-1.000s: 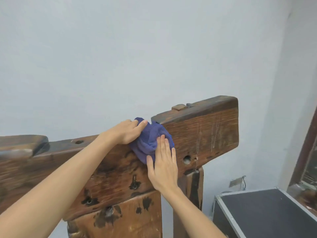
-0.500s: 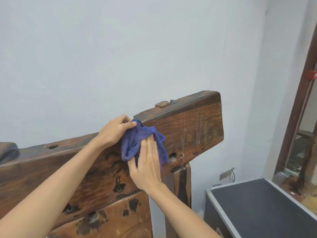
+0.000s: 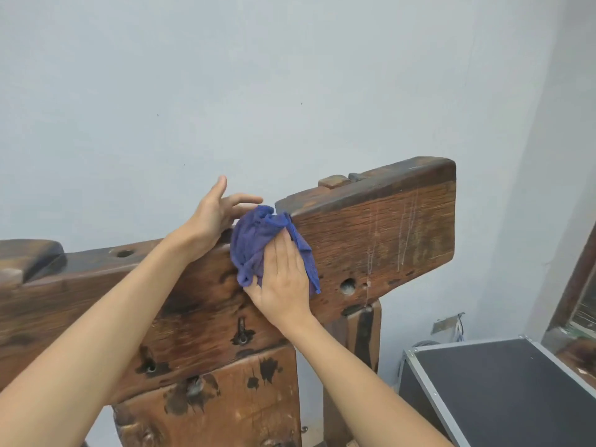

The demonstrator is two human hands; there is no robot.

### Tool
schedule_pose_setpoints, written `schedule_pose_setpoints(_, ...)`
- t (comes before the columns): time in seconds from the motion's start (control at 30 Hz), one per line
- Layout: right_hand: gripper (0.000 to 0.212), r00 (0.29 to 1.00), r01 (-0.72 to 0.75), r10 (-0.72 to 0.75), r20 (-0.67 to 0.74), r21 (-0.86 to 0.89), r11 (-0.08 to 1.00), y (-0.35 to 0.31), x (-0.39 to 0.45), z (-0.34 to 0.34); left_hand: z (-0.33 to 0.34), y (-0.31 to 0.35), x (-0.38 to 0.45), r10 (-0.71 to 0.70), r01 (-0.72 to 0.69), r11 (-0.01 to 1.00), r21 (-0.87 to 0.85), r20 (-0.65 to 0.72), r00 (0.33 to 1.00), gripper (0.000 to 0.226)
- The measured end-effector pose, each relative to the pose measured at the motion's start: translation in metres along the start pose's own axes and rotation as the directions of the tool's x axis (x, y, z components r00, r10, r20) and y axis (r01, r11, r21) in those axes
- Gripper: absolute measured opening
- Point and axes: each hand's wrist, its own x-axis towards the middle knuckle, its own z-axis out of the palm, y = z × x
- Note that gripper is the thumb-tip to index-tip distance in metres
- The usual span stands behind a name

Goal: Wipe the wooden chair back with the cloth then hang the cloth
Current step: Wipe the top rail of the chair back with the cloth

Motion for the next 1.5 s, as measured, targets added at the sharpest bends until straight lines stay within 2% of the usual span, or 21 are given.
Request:
schedule_pose_setpoints(0.1, 0.074, 0.973, -0.183, 0.184, 0.140, -0.025, 0.983, 0.047, -0.037, -0.018, 0.002, -0.004, 0.008, -0.026, 0.031, 0.988, 0.152, -0.035, 0.999, 0.081)
schedule_pose_setpoints(0.17, 0.066, 0.890, -0.406, 0.402, 0.215, -0.027, 0.914, 0.089, -0.070, -0.029, 0.015, -0.009, 0.010, -0.028, 0.040, 0.877, 0.480, -0.032, 0.999, 0.078)
schedule_pose_setpoints(0.23, 0.044, 0.665, -0.732, 0.697, 0.269, 0.046, 0.680, 0.125, -0.090, -0.033, 0.038, -0.015, 0.012, 0.029, 0.008, 0.537, 0.844, -0.028, 0.999, 0.078)
schedule_pose_setpoints(0.27, 0.027, 0.530, -0.833, 0.800, 0.282, -0.002, 0.553, 0.132, -0.086, -0.042, 0.047, -0.017, 0.011, 0.091, 0.003, 0.401, 0.916, -0.043, 0.995, 0.079)
schedule_pose_setpoints(0.3, 0.025, 0.406, -0.912, 0.884, 0.231, 0.041, 0.408, 0.140, -0.076, -0.048, 0.053, -0.017, 0.011, 0.146, 0.006, 0.350, 0.937, -0.061, 0.987, 0.082)
schedule_pose_setpoints(0.33, 0.031, 0.334, -0.938, 0.930, 0.153, 0.154, 0.311, 0.148, -0.066, -0.052, 0.054, -0.017, 0.011, 0.174, 0.007, 0.335, 0.942, -0.069, 0.982, 0.086)
schedule_pose_setpoints(0.4, 0.038, 0.282, -0.905, 0.959, 0.029, 0.340, 0.256, 0.163, -0.034, -0.065, 0.051, -0.014, 0.011, 0.162, -0.008, 0.347, 0.938, -0.052, 0.985, 0.100)
schedule_pose_setpoints(0.53, 0.064, 0.171, -0.906, 0.972, -0.164, 0.362, 0.220, 0.215, 0.017, -0.086, 0.048, -0.010, 0.014, 0.098, -0.032, 0.312, 0.950, 0.001, 0.995, 0.117)
schedule_pose_setpoints(0.6, 0.071, 0.265, -0.903, 0.954, -0.140, 0.312, 0.296, 0.216, 0.027, -0.089, 0.051, -0.010, 0.017, 0.092, -0.024, 0.300, 0.954, -0.004, 0.996, 0.118)
schedule_pose_setpoints(0.73, 0.076, 0.586, -0.747, 0.804, -0.100, 0.319, 0.584, 0.130, 0.013, -0.050, 0.055, -0.011, 0.023, 0.067, 0.073, 0.358, 0.931, -0.103, 0.992, 0.117)
schedule_pose_setpoints(0.83, 0.063, 0.912, -0.409, 0.405, 0.060, 0.152, 0.900, 0.056, -0.033, -0.014, 0.055, -0.010, 0.025, 0.040, 0.087, 0.374, 0.924, -0.109, 0.993, 0.122)
schedule_pose_setpoints(0.87, 0.064, 0.950, -0.294, 0.279, 0.141, 0.099, 0.951, 0.047, -0.047, -0.008, 0.054, -0.010, 0.025, 0.031, 0.082, 0.377, 0.922, -0.101, 0.994, 0.125)
schedule_pose_setpoints(0.93, 0.078, 0.963, -0.168, 0.139, 0.229, 0.111, 0.979, 0.054, -0.067, -0.002, 0.053, -0.008, 0.024, 0.010, 0.074, 0.389, 0.918, -0.084, 0.996, 0.131)
schedule_pose_setpoints(1.0, 0.086, 0.960, -0.171, 0.127, 0.251, 0.162, 0.972, 0.077, -0.072, -0.007, 0.051, -0.008, 0.023, 0.007, 0.065, 0.382, 0.922, -0.074, 0.997, 0.133)
schedule_pose_setpoints(1.1, 0.072, 0.921, -0.378, 0.346, 0.181, 0.184, 0.907, 0.125, -0.068, -0.028, 0.052, -0.013, 0.024, 0.049, 0.057, 0.362, 0.931, -0.080, 0.996, 0.126)
schedule_pose_setpoints(1.13, 0.065, 0.873, -0.488, 0.476, 0.108, 0.188, 0.852, 0.143, -0.063, -0.036, 0.053, -0.015, 0.025, 0.069, 0.056, 0.360, 0.931, -0.086, 0.994, 0.122)
schedule_pose_setpoints(1.2, 0.063, 0.692, -0.692, 0.719, -0.059, 0.228, 0.685, 0.183, -0.042, -0.050, 0.054, -0.019, 0.028, 0.103, 0.060, 0.350, 0.935, -0.102, 0.989, 0.116)
schedule_pose_setpoints(1.23, 0.063, 0.603, -0.752, 0.787, -0.128, 0.236, 0.615, 0.203, -0.027, -0.059, 0.054, -0.020, 0.029, 0.115, 0.064, 0.348, 0.935, -0.110, 0.987, 0.114)
schedule_pose_setpoints(1.3, 0.057, 0.508, -0.825, 0.839, -0.196, 0.167, 0.539, 0.243, 0.008, -0.081, 0.055, -0.019, 0.030, 0.135, 0.063, 0.356, 0.932, -0.118, 0.984, 0.114)
schedule_pose_setpoints(1.4, 0.064, 0.485, -0.857, 0.851, -0.201, 0.084, 0.509, 0.280, 0.071, -0.116, 0.058, -0.016, 0.027, 0.126, 0.070, 0.373, 0.925, -0.126, 0.984, 0.116)
schedule_pose_setpoints(1.5, 0.078, 0.506, -0.777, 0.823, -0.256, 0.279, 0.565, 0.252, 0.137, -0.127, 0.060, -0.013, 0.025, 0.110, 0.070, 0.381, 0.922, -0.120, 0.987, 0.121)
